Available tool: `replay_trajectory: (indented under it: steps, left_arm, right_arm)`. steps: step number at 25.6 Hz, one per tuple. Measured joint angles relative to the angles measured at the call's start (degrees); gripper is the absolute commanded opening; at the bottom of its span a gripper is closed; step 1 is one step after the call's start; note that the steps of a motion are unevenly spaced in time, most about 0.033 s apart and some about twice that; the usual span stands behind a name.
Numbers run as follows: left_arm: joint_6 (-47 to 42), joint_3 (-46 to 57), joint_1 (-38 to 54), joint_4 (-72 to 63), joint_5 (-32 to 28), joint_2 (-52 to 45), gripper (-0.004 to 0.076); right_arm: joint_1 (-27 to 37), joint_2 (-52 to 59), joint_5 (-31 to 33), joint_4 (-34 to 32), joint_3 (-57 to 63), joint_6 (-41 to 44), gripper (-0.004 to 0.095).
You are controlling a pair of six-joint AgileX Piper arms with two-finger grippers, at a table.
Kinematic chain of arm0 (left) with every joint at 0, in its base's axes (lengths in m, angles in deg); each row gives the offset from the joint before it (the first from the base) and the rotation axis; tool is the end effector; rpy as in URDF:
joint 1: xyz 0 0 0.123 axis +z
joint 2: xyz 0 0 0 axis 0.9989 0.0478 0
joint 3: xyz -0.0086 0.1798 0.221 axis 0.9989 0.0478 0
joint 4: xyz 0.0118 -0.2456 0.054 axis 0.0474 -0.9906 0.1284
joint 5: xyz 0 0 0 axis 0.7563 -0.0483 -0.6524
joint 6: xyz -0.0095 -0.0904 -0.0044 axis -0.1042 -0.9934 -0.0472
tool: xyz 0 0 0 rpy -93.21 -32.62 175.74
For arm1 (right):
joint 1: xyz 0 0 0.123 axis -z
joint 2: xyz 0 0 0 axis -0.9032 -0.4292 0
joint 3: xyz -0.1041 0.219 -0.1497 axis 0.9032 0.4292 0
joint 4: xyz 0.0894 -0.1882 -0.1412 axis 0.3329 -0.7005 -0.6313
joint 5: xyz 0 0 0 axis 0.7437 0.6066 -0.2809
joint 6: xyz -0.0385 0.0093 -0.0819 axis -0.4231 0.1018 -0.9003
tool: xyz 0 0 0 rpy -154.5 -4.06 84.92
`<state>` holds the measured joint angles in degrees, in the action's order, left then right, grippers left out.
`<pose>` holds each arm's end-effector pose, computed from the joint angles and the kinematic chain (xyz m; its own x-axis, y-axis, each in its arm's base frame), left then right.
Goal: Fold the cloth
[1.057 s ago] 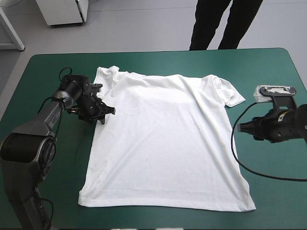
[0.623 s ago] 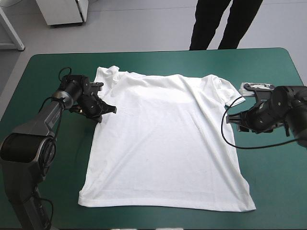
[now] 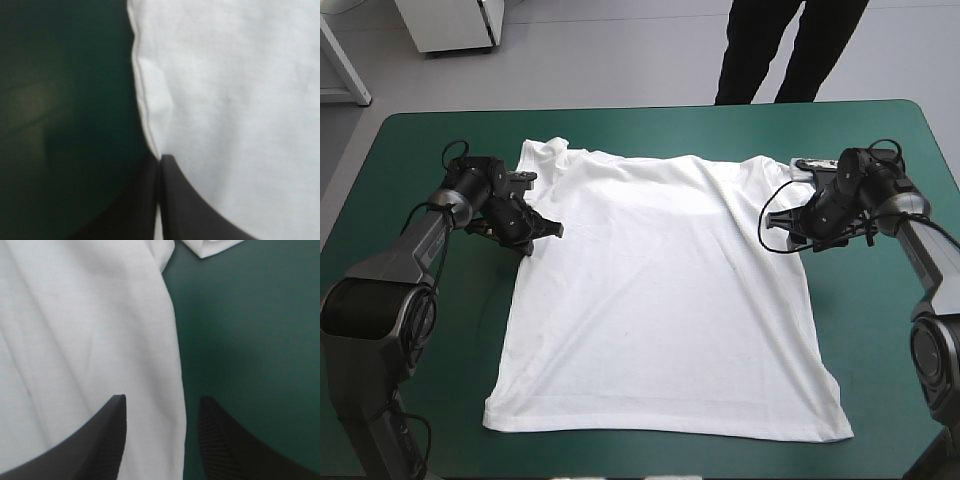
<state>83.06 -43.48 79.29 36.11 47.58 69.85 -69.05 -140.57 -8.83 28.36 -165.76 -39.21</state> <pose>0.4009 -0.0631 0.2180 -0.9778 0.1145 -0.1753 0.1300 0.9883 -0.0793 0.3638 0.0382 0.2666 -0.9642 0.0074 -0.2650 -0.0270 0.9917 0.1260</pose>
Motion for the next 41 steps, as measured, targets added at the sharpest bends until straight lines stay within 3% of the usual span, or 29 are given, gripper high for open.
replay_trajectory:
  steps: [10,16,20,34,41]
  left_arm:
    - [1.0,0.0,0.1,-1.6,-0.3,0.1,-0.0022]
    - [1.1,0.0,0.1,-2.1,-0.4,0.1,-0.0022]
    - [1.3,-0.1,0.1,-2.2,-0.4,0.2,-0.0022]
    - [3.4,-0.8,0.1,-3.3,0.5,-0.8,-0.0022]
    - [5.0,-11.0,0.1,-4.7,5.6,-6.9,-0.0022]
  right_arm:
    - [-3.5,-7.7,-2.7,-4.4,-0.4,1.5,0.0358]
    - [-3.5,-8.9,-1.2,-5.4,-1.4,1.9,0.0185]
    - [-3.5,-9.1,-0.8,-6.4,-1.7,2.0,-0.0015]
    - [-3.4,-7.0,-1.1,-5.8,-0.9,1.7,-0.0017]
    - [-3.5,6.7,-1.2,-5.3,-2.9,0.8,-0.0017]
